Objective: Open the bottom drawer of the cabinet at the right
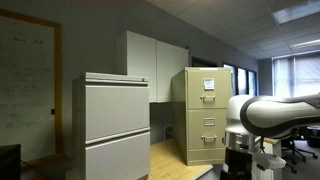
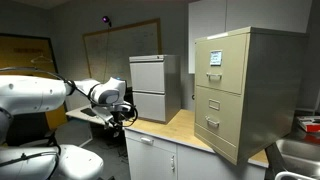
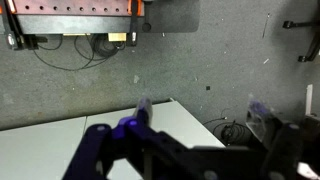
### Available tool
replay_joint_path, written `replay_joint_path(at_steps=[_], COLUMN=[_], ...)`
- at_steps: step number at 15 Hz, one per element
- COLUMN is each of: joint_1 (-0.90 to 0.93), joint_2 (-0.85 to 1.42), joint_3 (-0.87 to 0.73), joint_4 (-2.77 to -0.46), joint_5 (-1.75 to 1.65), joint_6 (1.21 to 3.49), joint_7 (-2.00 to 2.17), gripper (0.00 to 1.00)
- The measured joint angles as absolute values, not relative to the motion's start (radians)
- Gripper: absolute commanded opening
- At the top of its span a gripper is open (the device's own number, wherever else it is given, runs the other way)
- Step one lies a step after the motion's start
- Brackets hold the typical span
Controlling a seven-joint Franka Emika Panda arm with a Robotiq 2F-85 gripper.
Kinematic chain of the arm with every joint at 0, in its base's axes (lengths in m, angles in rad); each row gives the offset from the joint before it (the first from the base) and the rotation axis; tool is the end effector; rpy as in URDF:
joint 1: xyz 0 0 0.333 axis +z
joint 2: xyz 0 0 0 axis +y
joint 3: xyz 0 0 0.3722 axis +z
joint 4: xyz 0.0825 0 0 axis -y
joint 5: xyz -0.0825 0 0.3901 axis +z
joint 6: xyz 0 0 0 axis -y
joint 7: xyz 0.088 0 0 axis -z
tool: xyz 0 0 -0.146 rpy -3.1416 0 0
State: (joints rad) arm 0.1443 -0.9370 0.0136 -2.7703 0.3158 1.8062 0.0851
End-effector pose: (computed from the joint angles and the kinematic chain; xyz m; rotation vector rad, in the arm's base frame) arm 0.2240 0.0739 0.4554 -2.8504 0.0161 0.0879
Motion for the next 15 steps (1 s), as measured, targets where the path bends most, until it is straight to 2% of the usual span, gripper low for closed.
replay_joint_path(at_steps=[15], joint_1=[0.103], joint_2=[-0.928], joint_3=[0.018], joint_4=[-2.770], joint_5=[0.316], joint_6=[1.822], joint_7=[0.086], gripper=[1.00])
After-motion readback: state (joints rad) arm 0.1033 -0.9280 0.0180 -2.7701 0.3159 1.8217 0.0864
